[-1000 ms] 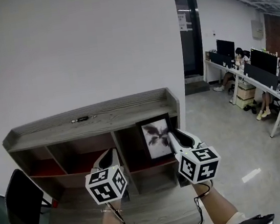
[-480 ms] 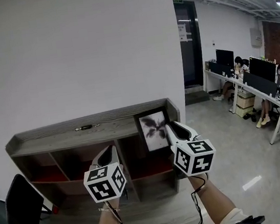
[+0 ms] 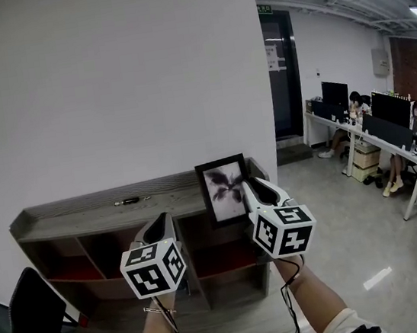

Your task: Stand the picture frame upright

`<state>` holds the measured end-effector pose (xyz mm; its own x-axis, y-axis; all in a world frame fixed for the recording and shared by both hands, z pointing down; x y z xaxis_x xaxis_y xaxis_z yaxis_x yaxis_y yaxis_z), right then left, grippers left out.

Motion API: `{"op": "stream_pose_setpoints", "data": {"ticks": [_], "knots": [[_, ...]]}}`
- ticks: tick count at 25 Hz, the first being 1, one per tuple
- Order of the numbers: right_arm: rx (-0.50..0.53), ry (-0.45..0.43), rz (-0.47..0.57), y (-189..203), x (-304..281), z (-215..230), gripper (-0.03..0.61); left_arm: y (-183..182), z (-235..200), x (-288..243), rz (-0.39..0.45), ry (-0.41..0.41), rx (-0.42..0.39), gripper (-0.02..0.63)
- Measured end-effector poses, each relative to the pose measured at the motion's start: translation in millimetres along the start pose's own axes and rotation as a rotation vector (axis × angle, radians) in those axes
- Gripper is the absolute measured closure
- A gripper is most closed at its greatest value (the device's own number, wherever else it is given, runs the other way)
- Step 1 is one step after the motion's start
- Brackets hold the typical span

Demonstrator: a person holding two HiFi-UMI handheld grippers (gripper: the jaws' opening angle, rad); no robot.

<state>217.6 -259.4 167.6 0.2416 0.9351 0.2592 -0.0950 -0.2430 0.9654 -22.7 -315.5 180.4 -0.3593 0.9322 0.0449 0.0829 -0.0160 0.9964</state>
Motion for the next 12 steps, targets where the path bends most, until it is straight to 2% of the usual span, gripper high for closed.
{"op": "stream_pose_setpoints", "data": {"ticks": [12], "knots": [[-0.003, 0.009, 0.059, -19, -26, 10, 0.492, -23, -8, -16, 0.012, 0.002, 0.013, 0.600]]}}
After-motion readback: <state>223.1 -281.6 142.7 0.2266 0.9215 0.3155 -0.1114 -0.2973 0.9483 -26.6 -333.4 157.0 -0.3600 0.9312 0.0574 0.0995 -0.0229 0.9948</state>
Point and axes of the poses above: the fingertips, and each gripper's own axes: x backward along the fingers, z to its right, y out of its underside, the point moved 8 cm from there along x, backward along the fingers, and after that the axes turned 14 degrees about -y, right-handed, at the moved point
